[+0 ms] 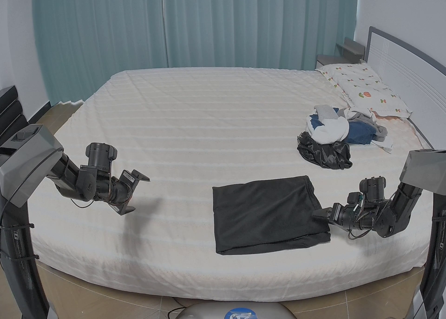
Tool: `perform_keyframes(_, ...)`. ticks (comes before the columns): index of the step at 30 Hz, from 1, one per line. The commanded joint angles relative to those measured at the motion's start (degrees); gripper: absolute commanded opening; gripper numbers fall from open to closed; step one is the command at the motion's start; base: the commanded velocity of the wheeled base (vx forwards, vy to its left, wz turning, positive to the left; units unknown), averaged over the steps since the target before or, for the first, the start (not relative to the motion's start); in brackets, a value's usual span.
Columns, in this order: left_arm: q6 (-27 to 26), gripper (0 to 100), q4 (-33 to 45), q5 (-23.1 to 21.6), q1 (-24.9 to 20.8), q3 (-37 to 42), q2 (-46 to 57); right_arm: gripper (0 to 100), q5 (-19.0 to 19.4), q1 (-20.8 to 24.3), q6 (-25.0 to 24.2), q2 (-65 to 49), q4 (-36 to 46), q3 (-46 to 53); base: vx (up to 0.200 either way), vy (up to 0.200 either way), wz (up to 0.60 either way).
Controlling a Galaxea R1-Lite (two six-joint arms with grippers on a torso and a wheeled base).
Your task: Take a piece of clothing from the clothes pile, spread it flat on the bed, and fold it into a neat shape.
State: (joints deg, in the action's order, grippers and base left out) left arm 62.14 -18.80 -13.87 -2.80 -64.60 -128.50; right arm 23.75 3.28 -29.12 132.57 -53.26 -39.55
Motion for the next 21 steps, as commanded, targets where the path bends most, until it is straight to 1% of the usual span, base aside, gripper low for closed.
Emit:
perform_keyframes(1,0.1,100,0.0,0.0,0.0,-0.1,-0.1,0,0.1,-0.2,0.3,0.0,0.0,0.7,0.000,0.000,0.00)
perform_keyframes(14,0.1,100,0.0,0.0,0.0,0.0,-0.1,0,0.3,-1.6,1.2,-5.3,0.6,5.7,0.000,0.000,0.00)
perform_keyframes(21,0.1,100,0.0,0.0,0.0,-0.1,-0.1,0,0.5,-2.4,4.2,-5.3,1.5,7.1,0.000,0.000,0.00)
